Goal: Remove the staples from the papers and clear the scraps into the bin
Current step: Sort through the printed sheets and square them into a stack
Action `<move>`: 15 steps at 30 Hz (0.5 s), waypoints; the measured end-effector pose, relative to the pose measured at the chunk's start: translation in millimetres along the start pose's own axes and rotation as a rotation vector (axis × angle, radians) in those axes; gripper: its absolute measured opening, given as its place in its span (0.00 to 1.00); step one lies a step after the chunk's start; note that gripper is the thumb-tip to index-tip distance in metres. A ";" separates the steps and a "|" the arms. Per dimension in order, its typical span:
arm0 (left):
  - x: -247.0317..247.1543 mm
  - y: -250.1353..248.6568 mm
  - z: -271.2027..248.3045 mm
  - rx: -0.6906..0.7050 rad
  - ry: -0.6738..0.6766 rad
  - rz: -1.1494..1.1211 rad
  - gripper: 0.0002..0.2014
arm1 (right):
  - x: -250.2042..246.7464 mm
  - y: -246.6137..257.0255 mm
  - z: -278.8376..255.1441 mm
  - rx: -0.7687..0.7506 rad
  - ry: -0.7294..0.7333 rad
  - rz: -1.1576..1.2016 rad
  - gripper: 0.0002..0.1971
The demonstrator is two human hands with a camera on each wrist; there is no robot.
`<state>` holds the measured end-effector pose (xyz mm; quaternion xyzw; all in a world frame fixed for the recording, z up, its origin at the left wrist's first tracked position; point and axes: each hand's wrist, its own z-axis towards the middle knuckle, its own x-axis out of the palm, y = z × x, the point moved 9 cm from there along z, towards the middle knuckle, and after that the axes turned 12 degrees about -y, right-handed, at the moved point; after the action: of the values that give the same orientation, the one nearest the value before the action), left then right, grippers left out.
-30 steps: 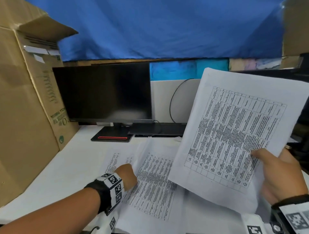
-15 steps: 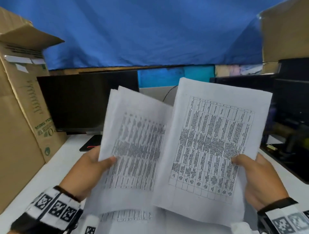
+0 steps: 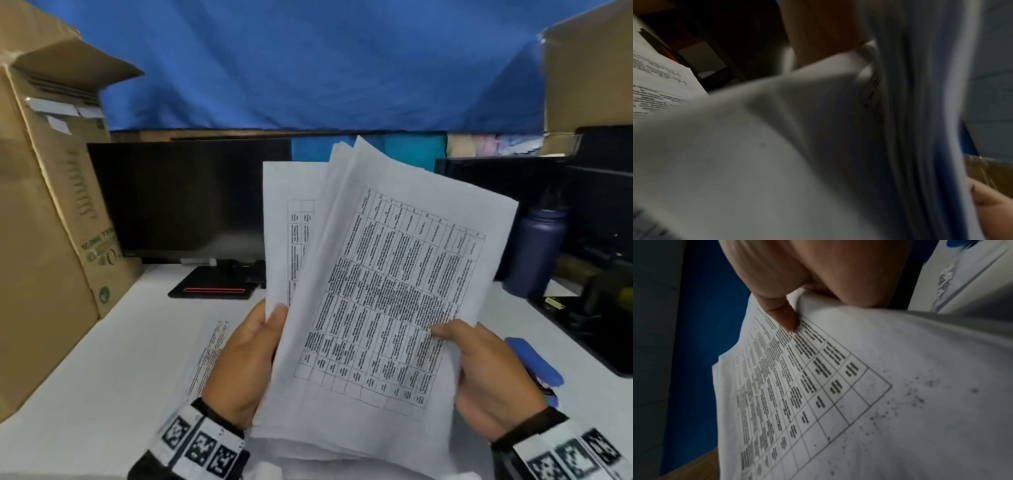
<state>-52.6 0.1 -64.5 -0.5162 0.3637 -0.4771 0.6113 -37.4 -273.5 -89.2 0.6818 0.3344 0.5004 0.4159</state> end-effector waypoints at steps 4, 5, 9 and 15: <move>8.8 -18.7 -13.8 0.220 -0.001 0.157 0.25 | -3.2 12.1 0.2 -0.190 -0.066 -0.074 0.14; 11.1 -20.9 -14.6 0.233 0.002 0.150 0.16 | -3.9 18.0 -1.9 -0.266 -0.095 -0.114 0.14; 8.2 -17.7 -13.2 0.254 -0.046 0.141 0.16 | -4.2 33.7 -10.7 -0.479 -0.156 -0.218 0.18; 13.3 8.7 -25.3 0.133 -0.034 0.021 0.16 | -2.7 23.6 -12.8 -0.511 -0.115 -0.277 0.21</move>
<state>-70.7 -19.7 -77.5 -0.4786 0.3263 -0.4849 0.6552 -49.5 -283.0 -67.1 0.5300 0.2634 0.4673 0.6568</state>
